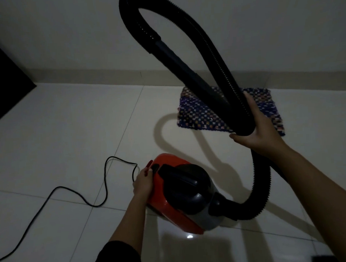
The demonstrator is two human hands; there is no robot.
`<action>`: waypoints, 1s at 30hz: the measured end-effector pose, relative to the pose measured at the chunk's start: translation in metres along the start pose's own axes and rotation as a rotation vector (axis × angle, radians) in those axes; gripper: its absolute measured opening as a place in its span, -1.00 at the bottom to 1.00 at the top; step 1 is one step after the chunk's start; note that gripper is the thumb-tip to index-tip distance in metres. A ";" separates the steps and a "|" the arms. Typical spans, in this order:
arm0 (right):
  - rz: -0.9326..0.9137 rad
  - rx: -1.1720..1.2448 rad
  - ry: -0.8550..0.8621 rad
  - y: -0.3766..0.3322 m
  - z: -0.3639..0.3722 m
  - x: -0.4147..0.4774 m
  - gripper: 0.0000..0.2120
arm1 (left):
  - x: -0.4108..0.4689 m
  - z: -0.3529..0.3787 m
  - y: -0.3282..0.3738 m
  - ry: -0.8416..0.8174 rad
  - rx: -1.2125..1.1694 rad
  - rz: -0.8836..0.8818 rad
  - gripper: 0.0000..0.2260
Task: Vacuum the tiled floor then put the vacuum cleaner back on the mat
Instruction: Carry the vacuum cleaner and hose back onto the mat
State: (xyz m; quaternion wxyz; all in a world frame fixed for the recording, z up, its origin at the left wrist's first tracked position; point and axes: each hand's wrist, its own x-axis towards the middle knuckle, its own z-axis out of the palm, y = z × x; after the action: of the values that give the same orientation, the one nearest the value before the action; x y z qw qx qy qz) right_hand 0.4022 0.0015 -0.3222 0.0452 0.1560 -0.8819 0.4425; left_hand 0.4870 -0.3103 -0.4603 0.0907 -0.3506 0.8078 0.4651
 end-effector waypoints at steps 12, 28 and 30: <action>0.018 0.005 0.065 -0.004 -0.023 -0.028 0.03 | -0.069 -0.015 0.033 -0.325 0.502 0.940 -0.37; 0.044 0.036 0.042 0.003 -0.048 -0.016 0.02 | -0.077 0.007 0.087 -0.522 0.989 0.936 -0.51; 0.047 0.057 0.056 -0.007 -0.061 -0.009 0.00 | -0.094 0.006 0.096 -0.532 0.917 0.883 -0.51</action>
State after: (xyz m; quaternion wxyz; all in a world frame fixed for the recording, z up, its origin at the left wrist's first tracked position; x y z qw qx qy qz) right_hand 0.4097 0.0486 -0.2819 0.0547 0.1239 -0.8708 0.4727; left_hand 0.4929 -0.2294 -0.3537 0.2269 0.2111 0.9404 0.1401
